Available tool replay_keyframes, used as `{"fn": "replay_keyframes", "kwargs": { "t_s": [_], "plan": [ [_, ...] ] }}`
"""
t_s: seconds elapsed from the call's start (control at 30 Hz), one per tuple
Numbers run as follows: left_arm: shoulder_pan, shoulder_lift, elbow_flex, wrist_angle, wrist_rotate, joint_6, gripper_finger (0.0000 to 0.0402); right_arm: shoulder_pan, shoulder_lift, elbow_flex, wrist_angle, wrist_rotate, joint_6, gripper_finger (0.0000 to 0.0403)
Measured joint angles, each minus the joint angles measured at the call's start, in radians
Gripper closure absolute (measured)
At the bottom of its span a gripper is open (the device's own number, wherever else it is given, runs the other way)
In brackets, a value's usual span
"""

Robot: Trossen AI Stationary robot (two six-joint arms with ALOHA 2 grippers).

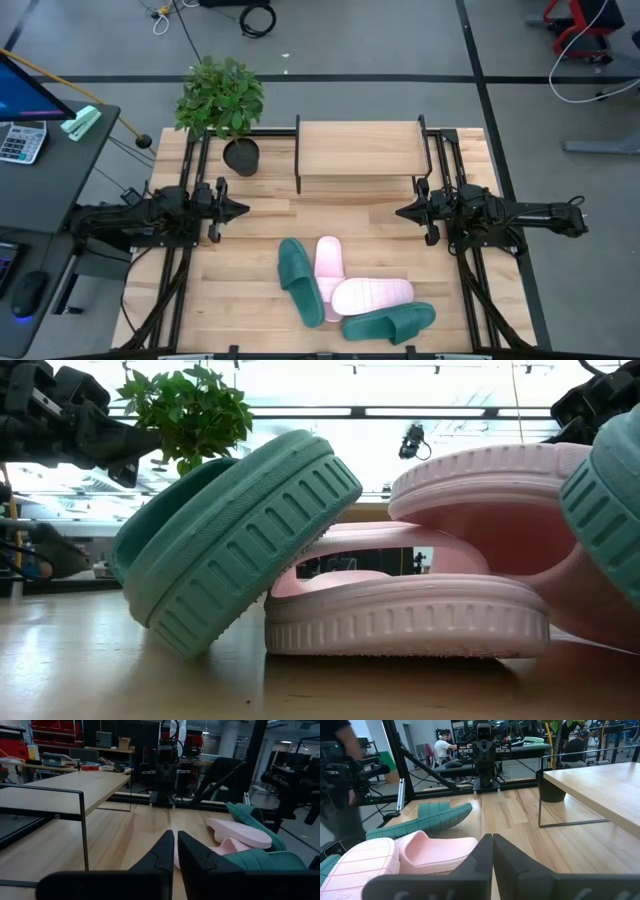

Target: Pick and place slides into the shelf

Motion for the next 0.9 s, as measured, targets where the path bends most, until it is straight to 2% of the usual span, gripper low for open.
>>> {"fn": "replay_keyframes", "kwargs": {
  "t_s": [0.47,0.9],
  "plan": [
    [0.000,0.000,0.000,0.000,0.000,0.000,0.0378,0.000,0.000,0.000,0.000,0.000,0.000,0.0385],
    [0.000,0.000,0.000,0.000,0.000,0.000,0.0369,0.000,0.000,0.000,0.000,0.000,0.000,0.0385]
  ]
}}
